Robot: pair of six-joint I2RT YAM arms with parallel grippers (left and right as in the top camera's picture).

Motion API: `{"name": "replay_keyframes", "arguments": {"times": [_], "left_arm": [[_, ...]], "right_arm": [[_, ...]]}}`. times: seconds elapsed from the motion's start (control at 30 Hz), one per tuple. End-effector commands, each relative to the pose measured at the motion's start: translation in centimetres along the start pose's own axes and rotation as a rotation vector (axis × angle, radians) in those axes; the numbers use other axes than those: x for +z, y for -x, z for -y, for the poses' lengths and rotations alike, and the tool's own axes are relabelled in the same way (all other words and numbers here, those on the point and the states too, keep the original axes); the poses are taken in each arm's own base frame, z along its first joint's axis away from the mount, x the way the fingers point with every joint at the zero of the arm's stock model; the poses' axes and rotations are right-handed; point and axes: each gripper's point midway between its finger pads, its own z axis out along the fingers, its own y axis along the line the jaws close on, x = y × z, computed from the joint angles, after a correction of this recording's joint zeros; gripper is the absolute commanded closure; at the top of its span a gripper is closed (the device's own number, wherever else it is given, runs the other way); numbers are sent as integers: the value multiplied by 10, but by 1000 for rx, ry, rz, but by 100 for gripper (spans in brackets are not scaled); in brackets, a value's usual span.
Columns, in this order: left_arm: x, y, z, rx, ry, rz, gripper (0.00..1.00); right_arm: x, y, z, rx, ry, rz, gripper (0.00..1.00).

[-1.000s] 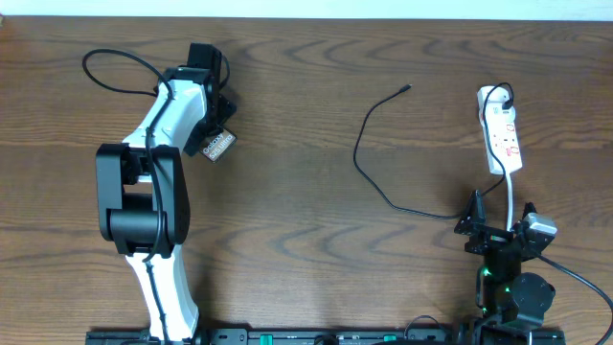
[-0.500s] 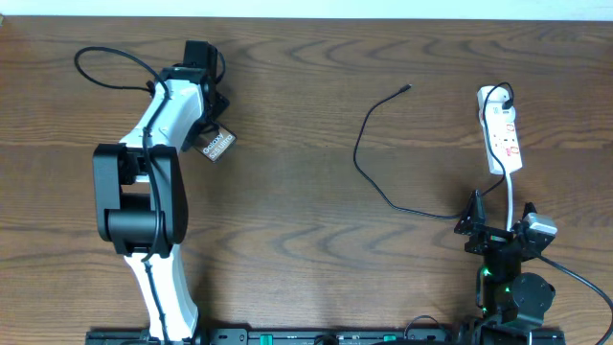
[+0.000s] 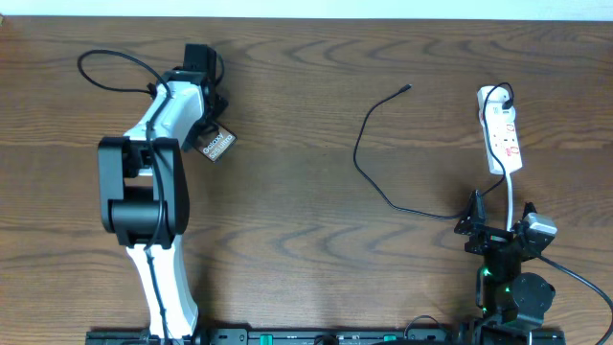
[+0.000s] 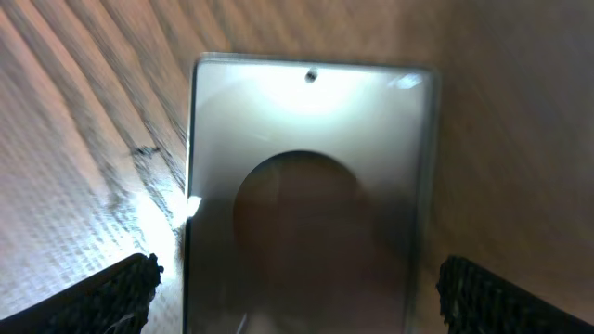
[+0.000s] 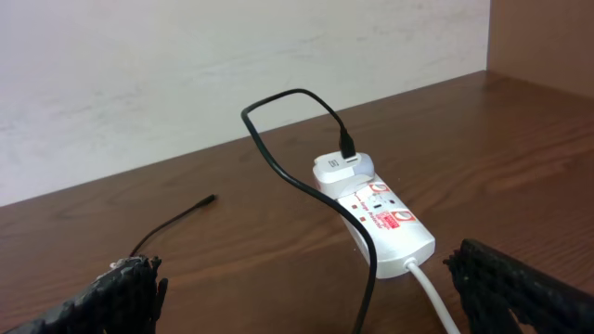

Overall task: Plug charger to phone and switch on socket
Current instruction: 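Lower the left gripper and close it on the phone's sides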

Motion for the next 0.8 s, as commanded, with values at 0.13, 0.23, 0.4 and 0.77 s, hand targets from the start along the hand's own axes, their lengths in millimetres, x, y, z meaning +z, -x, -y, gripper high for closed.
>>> {"name": "replay_keyframes", "arguments": {"times": [0.13,0.23,0.4,0.77], "left_arm": [[11,2,-5,-2,35,8,2],[11,0,-8,3,48,-1,2],[12,-8,-18,18,83,-32,2],[19,-32,-22,30,71,-124,2]], "right_arm": [[0,0,-2,-15,9,0,1],[0,0,-2,-15,9,0,1],[0,0,-2,-15,9,0,1],[0,0,-2,-15,9,0,1]]}}
